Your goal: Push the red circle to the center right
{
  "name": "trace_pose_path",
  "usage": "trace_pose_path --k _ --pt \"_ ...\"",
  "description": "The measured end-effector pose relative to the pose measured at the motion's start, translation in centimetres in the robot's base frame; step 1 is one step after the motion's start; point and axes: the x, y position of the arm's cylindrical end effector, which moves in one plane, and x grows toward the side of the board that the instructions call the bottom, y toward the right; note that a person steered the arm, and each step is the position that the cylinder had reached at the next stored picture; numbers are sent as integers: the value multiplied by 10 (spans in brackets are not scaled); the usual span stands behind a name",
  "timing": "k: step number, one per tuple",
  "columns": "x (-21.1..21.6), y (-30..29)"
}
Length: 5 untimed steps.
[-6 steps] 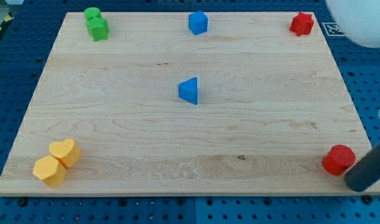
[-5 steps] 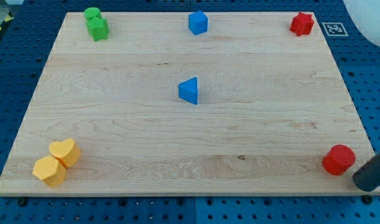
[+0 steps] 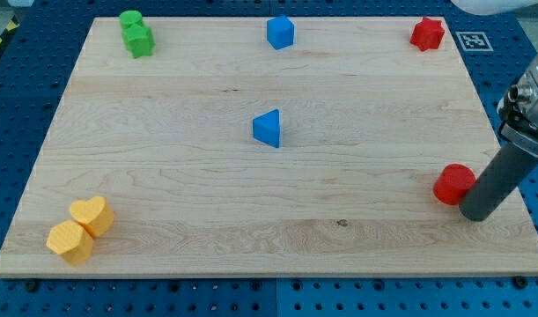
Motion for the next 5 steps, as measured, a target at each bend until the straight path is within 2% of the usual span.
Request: trace_pose_path --k 3,5 --pt "-58 -7" --pt "-38 -36"
